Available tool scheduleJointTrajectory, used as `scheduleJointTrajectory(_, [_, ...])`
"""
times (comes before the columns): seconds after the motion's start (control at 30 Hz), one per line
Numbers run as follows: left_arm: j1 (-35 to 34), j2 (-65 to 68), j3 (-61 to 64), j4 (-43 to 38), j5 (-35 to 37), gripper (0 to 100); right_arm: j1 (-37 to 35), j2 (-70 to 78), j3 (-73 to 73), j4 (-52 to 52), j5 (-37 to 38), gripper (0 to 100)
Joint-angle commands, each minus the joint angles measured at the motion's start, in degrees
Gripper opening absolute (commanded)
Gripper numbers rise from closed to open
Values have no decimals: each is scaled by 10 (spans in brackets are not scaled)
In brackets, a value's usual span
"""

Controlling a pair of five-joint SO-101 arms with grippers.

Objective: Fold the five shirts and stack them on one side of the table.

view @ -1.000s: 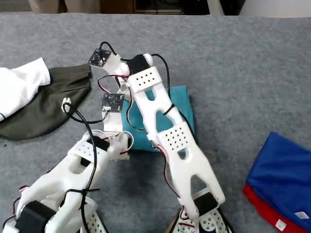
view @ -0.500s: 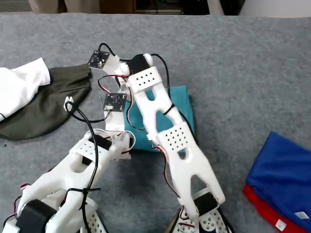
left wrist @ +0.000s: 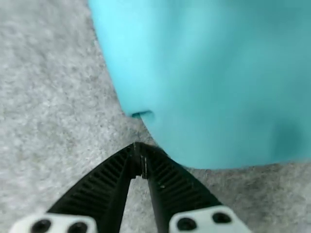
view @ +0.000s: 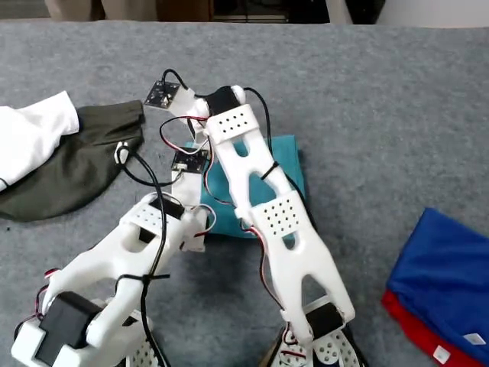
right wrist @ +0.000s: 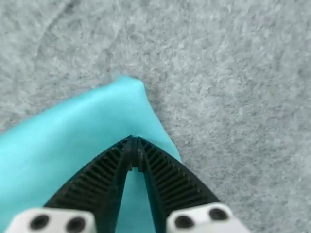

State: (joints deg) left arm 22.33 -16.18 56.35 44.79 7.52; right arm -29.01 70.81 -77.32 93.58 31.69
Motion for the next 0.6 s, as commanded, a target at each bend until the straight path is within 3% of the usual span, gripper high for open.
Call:
scheduleJointTrajectory(0.0, [4,0,-14,11,-10,18,11,-6,0,-10,4,5])
scheduleJointTrajectory(0.37, [0,-9,-6,50,-31,17,10,-13,-15,-24,0,5])
scheduleJointTrajectory(0.57, [-102,-133,37,46,-30,17,1,-45,-97,47,-1,5])
